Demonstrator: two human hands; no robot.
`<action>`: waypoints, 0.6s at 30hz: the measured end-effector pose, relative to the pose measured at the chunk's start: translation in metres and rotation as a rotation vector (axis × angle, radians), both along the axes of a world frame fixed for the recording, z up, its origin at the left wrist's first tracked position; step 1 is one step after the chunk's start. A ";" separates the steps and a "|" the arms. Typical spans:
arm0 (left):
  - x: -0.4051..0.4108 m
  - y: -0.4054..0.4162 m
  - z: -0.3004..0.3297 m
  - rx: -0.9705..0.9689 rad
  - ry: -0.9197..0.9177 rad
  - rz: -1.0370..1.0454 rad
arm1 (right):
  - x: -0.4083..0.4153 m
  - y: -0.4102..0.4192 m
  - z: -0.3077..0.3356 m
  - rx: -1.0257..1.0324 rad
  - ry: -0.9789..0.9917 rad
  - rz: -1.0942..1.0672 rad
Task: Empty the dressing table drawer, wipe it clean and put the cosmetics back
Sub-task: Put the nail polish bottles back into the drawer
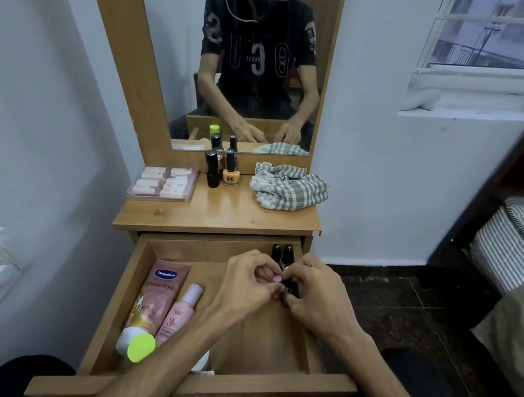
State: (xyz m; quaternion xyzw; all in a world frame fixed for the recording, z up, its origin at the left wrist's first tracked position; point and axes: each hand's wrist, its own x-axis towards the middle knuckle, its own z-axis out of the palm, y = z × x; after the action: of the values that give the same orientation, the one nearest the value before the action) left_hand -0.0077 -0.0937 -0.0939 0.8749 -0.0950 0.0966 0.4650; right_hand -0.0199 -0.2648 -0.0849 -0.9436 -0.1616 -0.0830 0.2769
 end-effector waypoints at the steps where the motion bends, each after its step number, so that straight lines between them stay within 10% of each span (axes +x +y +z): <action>1: 0.001 0.000 -0.001 -0.009 0.000 0.005 | 0.000 0.000 -0.001 0.002 0.005 0.002; 18: 0.000 0.008 0.001 -0.019 0.023 -0.035 | 0.009 0.000 0.044 0.101 0.031 -0.013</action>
State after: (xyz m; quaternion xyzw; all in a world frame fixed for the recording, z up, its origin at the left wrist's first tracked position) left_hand -0.0072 -0.0853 -0.0928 0.8697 -0.1042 0.0792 0.4758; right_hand -0.0107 -0.2649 -0.0412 -0.9306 -0.1469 -0.0781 0.3262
